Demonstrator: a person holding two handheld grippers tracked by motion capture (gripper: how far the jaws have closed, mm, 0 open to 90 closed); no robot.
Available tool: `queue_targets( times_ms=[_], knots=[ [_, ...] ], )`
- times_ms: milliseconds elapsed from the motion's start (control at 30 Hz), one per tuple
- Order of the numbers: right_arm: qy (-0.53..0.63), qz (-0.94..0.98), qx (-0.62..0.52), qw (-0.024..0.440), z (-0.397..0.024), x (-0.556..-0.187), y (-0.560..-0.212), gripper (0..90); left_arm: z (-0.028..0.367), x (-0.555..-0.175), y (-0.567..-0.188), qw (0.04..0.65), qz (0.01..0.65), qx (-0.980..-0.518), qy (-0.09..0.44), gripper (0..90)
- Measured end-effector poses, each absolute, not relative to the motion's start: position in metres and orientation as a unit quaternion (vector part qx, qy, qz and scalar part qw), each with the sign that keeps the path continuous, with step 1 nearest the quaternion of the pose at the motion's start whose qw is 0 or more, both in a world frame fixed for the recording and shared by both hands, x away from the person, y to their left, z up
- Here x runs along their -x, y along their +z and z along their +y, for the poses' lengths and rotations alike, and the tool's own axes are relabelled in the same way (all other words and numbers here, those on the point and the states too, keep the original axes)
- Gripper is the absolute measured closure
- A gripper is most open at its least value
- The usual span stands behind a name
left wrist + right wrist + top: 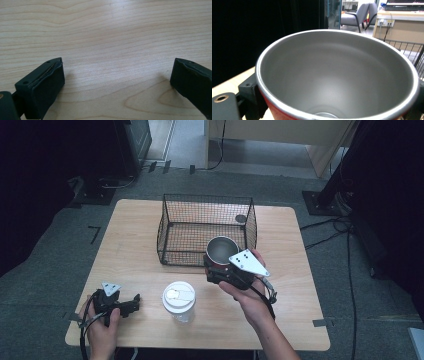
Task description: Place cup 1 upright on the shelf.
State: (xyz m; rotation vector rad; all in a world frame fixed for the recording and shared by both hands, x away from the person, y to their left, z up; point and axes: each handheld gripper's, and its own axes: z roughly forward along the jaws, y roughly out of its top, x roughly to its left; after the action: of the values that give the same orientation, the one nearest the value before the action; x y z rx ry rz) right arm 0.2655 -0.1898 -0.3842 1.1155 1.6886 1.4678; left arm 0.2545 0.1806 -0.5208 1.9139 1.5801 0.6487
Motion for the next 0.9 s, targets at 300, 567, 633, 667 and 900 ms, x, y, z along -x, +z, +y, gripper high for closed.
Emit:
queue_targets(
  times_ms=[300,567,633,667,900],
  knots=[
    [0.568,0.618,-0.423,0.341,-0.184,-0.282,-0.372,7.4,0.181,-0.254,-0.521,0.284,0.591,-0.716,0.242,0.0],
    [0.583,0.589,-0.417,0.374,-0.18,-0.293,-0.367,7.4,0.181,-0.254,-0.521,0.283,0.59,-0.716,0.242,0.0],
    [0.588,0.58,-0.413,0.383,-0.179,-0.298,-0.367,7.3,0.181,-0.254,-0.521,0.284,0.591,-0.715,0.242,0.0],
    [0.591,0.575,-0.413,0.387,-0.179,-0.3,-0.368,7.3,0.181,-0.254,-0.521,0.284,0.59,-0.715,0.242,0.0],
    [0.596,0.568,-0.399,0.405,-0.178,-0.316,-0.371,7.3,0.181,-0.254,-0.521,0.284,0.591,-0.715,0.242,0.0]
  ],
)
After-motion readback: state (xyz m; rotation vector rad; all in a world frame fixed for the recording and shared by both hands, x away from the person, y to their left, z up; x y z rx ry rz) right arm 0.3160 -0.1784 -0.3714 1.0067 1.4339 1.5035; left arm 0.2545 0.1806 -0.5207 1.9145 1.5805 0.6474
